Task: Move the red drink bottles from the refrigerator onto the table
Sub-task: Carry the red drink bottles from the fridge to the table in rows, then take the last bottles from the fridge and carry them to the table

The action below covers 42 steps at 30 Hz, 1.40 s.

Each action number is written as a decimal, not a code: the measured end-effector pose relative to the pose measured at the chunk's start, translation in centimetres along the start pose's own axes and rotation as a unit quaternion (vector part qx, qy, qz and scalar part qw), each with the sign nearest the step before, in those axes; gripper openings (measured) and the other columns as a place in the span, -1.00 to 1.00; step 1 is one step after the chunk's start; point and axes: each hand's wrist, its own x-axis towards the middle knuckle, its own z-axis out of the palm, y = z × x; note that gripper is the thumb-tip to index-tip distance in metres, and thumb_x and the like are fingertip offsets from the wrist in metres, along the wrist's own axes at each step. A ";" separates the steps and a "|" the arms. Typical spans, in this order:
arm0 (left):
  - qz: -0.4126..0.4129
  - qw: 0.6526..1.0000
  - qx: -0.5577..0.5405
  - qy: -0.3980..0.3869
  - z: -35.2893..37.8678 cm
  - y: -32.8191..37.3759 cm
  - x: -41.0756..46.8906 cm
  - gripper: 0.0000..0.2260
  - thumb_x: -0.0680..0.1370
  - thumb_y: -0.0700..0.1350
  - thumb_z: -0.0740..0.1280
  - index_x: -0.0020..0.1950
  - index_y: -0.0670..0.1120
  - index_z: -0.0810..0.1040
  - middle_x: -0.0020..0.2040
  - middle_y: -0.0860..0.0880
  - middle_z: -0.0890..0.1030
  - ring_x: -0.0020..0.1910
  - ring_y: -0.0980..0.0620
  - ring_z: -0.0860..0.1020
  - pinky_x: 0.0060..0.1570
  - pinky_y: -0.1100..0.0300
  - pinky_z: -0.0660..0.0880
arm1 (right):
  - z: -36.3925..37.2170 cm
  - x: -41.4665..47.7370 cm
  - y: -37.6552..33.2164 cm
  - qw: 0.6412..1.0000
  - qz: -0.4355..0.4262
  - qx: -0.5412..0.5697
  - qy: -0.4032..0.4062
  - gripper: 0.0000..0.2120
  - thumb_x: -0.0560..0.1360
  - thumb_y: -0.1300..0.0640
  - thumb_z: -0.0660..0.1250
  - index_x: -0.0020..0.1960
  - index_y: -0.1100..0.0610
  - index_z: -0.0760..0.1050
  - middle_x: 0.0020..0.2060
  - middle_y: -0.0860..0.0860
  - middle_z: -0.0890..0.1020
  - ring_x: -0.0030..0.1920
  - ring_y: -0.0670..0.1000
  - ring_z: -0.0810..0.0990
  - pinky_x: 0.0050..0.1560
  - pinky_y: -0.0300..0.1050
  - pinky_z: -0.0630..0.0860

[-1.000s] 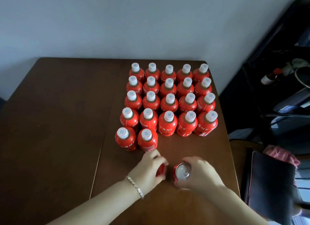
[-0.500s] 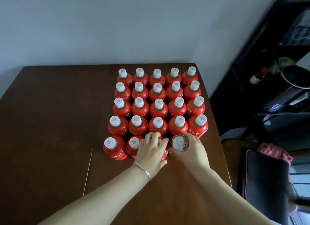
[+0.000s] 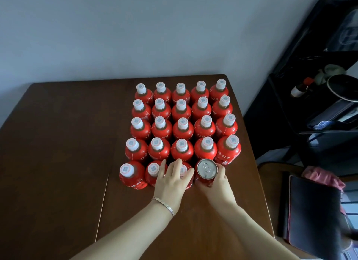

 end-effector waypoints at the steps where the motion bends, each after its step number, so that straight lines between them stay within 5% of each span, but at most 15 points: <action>1: -0.011 1.000 0.004 -0.003 -0.1 0.3 0.1 -0.38 -0.08 -0.23 0.64 -0.04 -0.02 0.66 0.05 -0.15 0.44 -0.12 -0.10 0.64 0.07 -0.18 0.51 | -0.4 0.1 -0.1 0.999 -0.015 -0.044 0.024 -0.42 0.30 0.00 0.56 0.16 0.15 0.36 -0.03 0.01 0.48 -0.07 0.02 0.54 -0.11 -0.16 0.40; 3: -0.022 1.000 -0.008 0.001 -1.0 0.9 0.0 -0.41 -0.07 -0.23 0.63 -0.06 -0.04 0.67 0.07 -0.21 0.56 -0.05 -0.18 0.65 0.03 -0.20 0.53 | -1.1 0.0 -0.1 0.993 -0.022 -0.113 0.023 -0.52 0.24 0.02 0.59 -0.05 0.18 0.40 -0.21 -0.02 0.44 -0.33 -0.04 0.44 -0.30 -0.23 0.32; 6: 0.050 0.997 -0.042 0.049 -1.9 1.0 -0.8 -0.49 0.07 -0.25 0.59 0.00 -0.08 0.64 0.09 -0.20 0.59 0.08 -0.17 0.57 0.07 -0.10 0.54 | -2.4 -1.8 0.6 0.982 0.053 -0.159 -0.093 -0.43 0.45 0.05 0.38 0.36 0.19 0.26 0.09 0.06 0.55 0.01 0.01 0.58 -0.12 -0.19 0.49; 8: 0.119 0.990 -0.068 0.022 -3.3 1.1 -2.0 -0.63 0.20 -0.21 0.54 -0.01 -0.06 0.61 0.05 -0.08 0.57 0.04 -0.06 0.51 0.01 0.07 0.56 | -3.1 -3.5 1.4 0.975 0.083 -0.169 -0.119 -0.45 0.48 0.02 0.34 0.40 0.14 0.28 0.20 0.05 0.53 0.14 0.01 0.55 0.01 -0.19 0.49; 10: 0.160 0.982 -0.047 -0.092 -5.1 1.6 -3.0 -0.83 0.47 -0.11 0.34 0.05 -0.06 0.54 0.06 -0.02 0.55 0.05 -0.03 0.52 0.05 0.13 0.47 | -3.2 -5.8 1.9 0.975 0.093 -0.171 -0.108 -0.49 0.49 -0.03 0.32 0.38 0.10 0.34 0.22 0.02 0.53 0.15 -0.01 0.55 0.01 -0.22 0.47; 13: 0.177 0.963 -0.026 -0.200 -5.8 2.1 -4.1 -0.80 0.59 -0.04 0.14 0.12 -0.05 0.47 0.11 -0.04 0.56 0.11 -0.07 0.53 0.08 0.07 0.42 | -2.8 -9.5 2.6 0.976 0.117 -0.172 -0.071 -0.56 0.50 -0.06 0.29 0.33 0.05 0.39 0.20 -0.02 0.54 0.13 -0.02 0.56 0.07 -0.20 0.51; 21: 0.269 0.909 -0.044 -0.316 -6.9 7.5 -8.2 -0.83 0.58 0.00 0.19 0.11 0.01 0.48 0.12 0.03 0.58 0.08 0.02 0.55 0.03 0.19 0.47 | -1.6 -22.5 6.0 0.972 0.215 -0.080 0.048 -0.72 0.51 0.06 0.22 0.20 0.06 0.49 0.11 -0.04 0.58 0.04 -0.03 0.53 0.07 -0.20 0.50; 25: 0.383 0.862 0.001 -0.331 -6.7 14.3 -12.9 -0.79 0.56 -0.01 0.18 0.12 -0.03 0.50 0.17 -0.02 0.58 0.15 -0.05 0.54 0.15 0.11 0.48 | -2.7 -31.9 10.1 0.948 0.296 -0.041 0.106 -0.69 0.52 0.05 0.21 0.20 0.13 0.49 0.13 0.07 0.60 0.13 0.10 0.56 0.07 -0.13 0.49; 32: 0.572 0.754 0.065 -0.316 -7.7 31.7 -27.4 -0.79 0.52 -0.07 0.20 0.09 -0.09 0.52 0.18 -0.12 0.57 0.18 -0.13 0.52 0.08 0.16 0.44 | -3.6 -54.2 19.5 0.861 0.429 0.047 0.270 -0.63 0.53 -0.02 0.24 0.31 0.04 0.42 0.21 -0.01 0.56 0.22 -0.01 0.52 0.12 -0.21 0.42; 42: 0.794 0.565 0.075 -0.212 -13.5 56.0 -64.1 -0.73 0.57 -0.11 0.18 0.19 -0.15 0.54 0.18 -0.14 0.57 0.17 -0.14 0.54 0.14 0.08 0.49 | -4.3 -91.9 30.0 0.682 0.602 0.044 0.413 -0.74 0.52 0.04 0.22 0.16 0.10 0.51 0.15 0.05 0.58 0.17 0.10 0.54 0.05 -0.10 0.46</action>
